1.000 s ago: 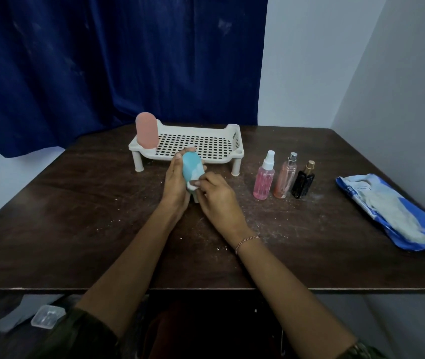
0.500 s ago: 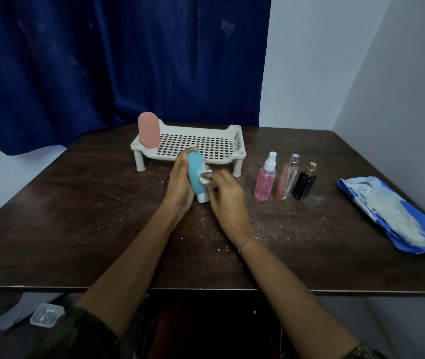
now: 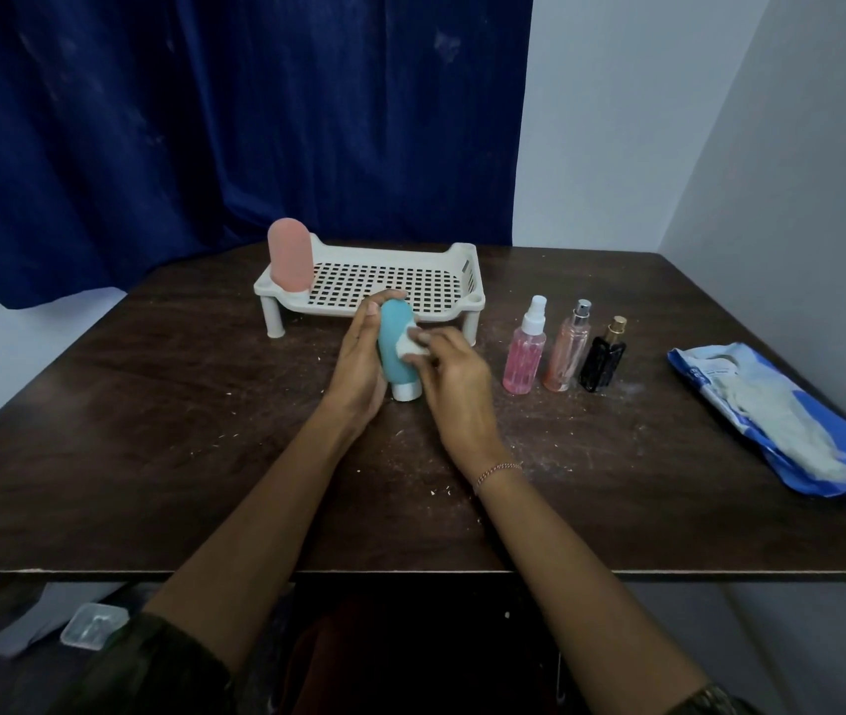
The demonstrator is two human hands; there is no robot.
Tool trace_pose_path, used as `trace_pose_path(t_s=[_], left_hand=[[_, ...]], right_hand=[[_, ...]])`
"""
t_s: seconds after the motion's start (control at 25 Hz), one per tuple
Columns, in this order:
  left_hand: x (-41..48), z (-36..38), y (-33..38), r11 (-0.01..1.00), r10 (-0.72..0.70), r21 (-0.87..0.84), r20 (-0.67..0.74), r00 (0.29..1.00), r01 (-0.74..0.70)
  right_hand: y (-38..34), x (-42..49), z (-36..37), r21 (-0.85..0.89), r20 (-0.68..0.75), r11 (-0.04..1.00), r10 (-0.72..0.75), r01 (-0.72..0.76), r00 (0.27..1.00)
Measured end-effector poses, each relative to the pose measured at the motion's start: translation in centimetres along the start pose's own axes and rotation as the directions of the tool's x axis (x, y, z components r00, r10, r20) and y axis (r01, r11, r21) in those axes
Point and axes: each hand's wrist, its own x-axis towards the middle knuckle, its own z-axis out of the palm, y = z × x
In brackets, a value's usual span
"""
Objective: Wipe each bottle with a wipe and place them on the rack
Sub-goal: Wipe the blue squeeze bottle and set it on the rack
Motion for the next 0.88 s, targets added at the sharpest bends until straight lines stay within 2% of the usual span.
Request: trace_pose_path(t_s=[0.08, 0.2, 0.4, 0.48, 0.64, 0.8, 0.88], left_hand=[[-0.1, -0.1, 0.0, 1.000, 0.021, 0.020, 0.024, 1.000, -0.021], [0.0, -0.3, -0.1, 0.999, 0.040, 0.025, 0.025, 0.999, -0.040], [-0.1, -0.2, 0.0, 0.999, -0.009, 0.041, -0.018, 1.000, 0.009], [-0.2, -0.1, 0.0, 0.998, 0.005, 0.060, -0.002, 1.000, -0.004], [-0.3, 0.1, -0.2, 0.996, 0.062, 0.065, 0.078, 0.995, -0.067], [-0.4, 0.0, -0.3, 0.988, 0.047, 0.144, 0.083, 0.995, -0.059], [-0.4, 0.0, -0.2, 0.986, 0.027, 0.159, 0.077, 0.997, -0.039]], right_hand=[[0.4, 0.2, -0.1, -0.004, -0.044, 1.000, 0.029, -0.029, 0.999], [0.3, 0.2, 0.0, -0.044, -0.037, 0.997, -0.058, 0.057, 0.998], [-0.4, -0.5, 1.0, -0.198, 0.167, 0.942, -0.239, 0.270, 0.956], [-0.3, -0.3, 0.7, -0.191, 0.126, 0.949, -0.228, 0.249, 0.965], [0.3, 0.3, -0.2, -0.094, -0.055, 0.987, -0.133, 0.128, 0.990], [0.9, 0.5, -0.8, -0.059, -0.118, 0.998, -0.045, 0.038, 0.992], [1.0, 0.5, -0.9, -0.058, -0.124, 0.997, -0.055, 0.048, 0.991]])
